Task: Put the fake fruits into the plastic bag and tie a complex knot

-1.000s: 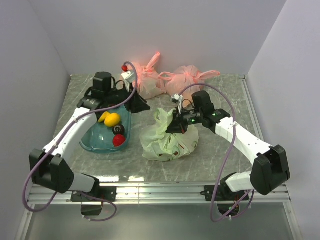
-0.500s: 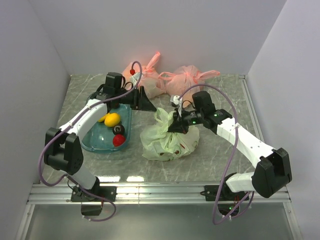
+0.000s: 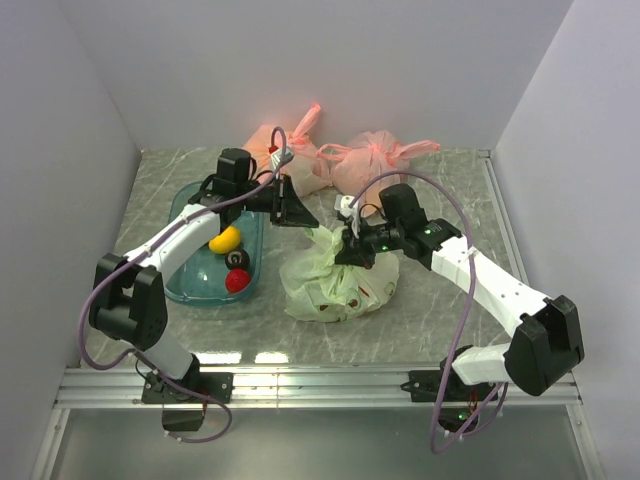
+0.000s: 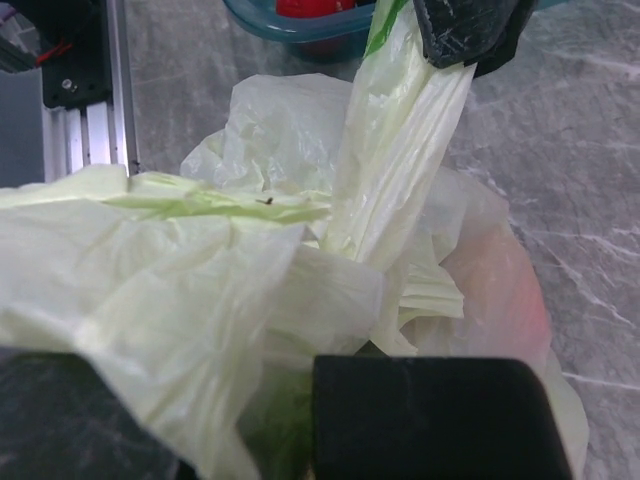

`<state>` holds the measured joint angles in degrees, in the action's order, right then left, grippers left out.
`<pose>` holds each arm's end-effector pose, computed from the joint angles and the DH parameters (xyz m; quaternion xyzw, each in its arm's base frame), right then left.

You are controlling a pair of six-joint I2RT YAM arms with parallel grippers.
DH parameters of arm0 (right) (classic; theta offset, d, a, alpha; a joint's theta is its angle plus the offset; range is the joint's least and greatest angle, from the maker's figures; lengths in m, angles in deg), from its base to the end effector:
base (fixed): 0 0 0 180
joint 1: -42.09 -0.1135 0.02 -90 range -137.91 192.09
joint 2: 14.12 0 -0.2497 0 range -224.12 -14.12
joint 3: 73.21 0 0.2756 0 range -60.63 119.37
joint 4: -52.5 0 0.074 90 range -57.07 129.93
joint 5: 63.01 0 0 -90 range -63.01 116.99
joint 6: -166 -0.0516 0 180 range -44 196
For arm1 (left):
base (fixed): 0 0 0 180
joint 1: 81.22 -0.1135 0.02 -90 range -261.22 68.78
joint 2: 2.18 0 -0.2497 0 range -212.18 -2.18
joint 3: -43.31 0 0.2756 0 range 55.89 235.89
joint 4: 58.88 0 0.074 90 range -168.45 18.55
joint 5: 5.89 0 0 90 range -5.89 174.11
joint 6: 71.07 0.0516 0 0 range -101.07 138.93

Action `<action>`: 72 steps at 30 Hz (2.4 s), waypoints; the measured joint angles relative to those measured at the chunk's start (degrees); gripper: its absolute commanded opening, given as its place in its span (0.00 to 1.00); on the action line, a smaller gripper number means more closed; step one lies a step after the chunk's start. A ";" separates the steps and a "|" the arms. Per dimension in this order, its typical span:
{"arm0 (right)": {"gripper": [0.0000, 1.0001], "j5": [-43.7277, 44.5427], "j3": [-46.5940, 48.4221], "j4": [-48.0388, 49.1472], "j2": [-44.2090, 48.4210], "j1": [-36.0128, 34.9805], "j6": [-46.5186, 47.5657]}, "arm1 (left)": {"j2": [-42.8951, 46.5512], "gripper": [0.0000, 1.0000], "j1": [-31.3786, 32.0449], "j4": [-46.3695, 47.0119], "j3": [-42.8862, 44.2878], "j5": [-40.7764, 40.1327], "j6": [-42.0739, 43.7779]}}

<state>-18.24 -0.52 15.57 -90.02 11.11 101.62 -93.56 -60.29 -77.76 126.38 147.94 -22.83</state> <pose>0.2544 0.1954 0.2691 -0.5396 0.6602 0.3665 0.3724 0.3429 -0.1807 0.2791 0.1400 0.7623 -0.6154 0.1430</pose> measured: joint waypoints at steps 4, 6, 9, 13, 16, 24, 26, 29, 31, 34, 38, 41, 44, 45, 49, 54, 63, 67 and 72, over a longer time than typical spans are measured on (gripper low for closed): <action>0.00 1.36 0.00 0.96 0.00 0.00 -1.75 | 0.44 0.00 -0.92 0.79 0.00 2.03 1.22; 0.00 1.92 0.00 1.90 0.00 0.00 -4.04 | 1.62 0.00 -1.05 -0.63 0.00 2.56 4.28; 0.00 3.32 -0.15 4.02 0.04 0.00 -9.49 | 4.42 0.01 -0.28 -4.70 0.02 2.60 9.99; 0.00 7.15 -2.36 8.26 1.75 -0.02 -16.44 | 7.63 0.00 3.17 -9.31 -0.11 1.73 16.26; 0.00 9.97 -3.58 9.77 4.00 -0.02 -20.46 | 9.94 0.01 6.75 -9.31 -2.16 -1.40 17.86; 0.00 14.49 -6.47 11.87 6.25 -0.79 -30.97 | 12.44 0.00 16.79 -2.21 -10.21 -17.44 18.01; 0.00 16.24 -7.50 11.69 6.34 -0.76 -33.35 | 11.96 0.00 19.56 -0.31 -11.32 -23.43 18.08; 0.00 19.37 -8.00 11.28 6.36 -0.76 -36.52 | 9.90 0.01 22.71 2.36 -11.67 -31.32 18.10; 0.00 21.79 -8.17 10.93 6.40 -0.74 -38.18 | 7.87 0.01 24.02 4.66 -11.87 -36.11 18.03; 0.00 26.10 -9.01 9.94 6.56 -0.50 -40.50 | 5.11 0.00 25.44 6.80 -11.98 -41.29 17.84; 0.12 29.59 -10.54 8.37 6.58 -0.02 -41.94 | 0.31 0.00 26.47 7.13 -10.10 -44.70 17.25; 0.50 28.61 -10.95 8.04 6.86 0.46 -41.42 | -1.79 0.00 25.33 6.03 -9.79 -44.57 17.90; 0.67 23.78 -10.64 8.48 9.51 1.55 -36.50 | -2.23 0.00 22.67 2.97 -10.34 -43.17 19.96; 0.71 21.90 -10.56 8.33 10.56 2.27 -34.23 | -2.16 0.00 21.84 2.23 -10.34 -42.42 20.65; 0.78 15.28 -10.14 5.62 13.31 7.43 -24.17 | -0.98 0.00 20.33 0.22 -10.32 -38.66 23.91; 0.75 9.14 -9.81 1.01 10.80 10.16 -13.00 | 0.70 0.00 20.55 -2.40 -10.25 -32.22 25.64; 0.54 0.13 -12.98 1.68 3.48 8.37 -11.41 | 0.70 0.00 20.57 -6.23 -9.44 -27.58 24.83; 0.00 -0.09 -15.50 6.56 3.91 5.16 -16.59 | 0.48 0.00 20.55 -6.54 -9.35 -27.85 23.85; 0.00 -0.20 -16.52 12.37 3.85 4.61 -30.25 | -1.95 0.00 20.31 -6.56 -5.81 -27.98 23.10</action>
<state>-18.44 -17.04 27.94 -86.17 15.72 71.37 -95.50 -39.98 -84.32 120.57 119.97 0.27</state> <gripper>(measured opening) 0.010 0.018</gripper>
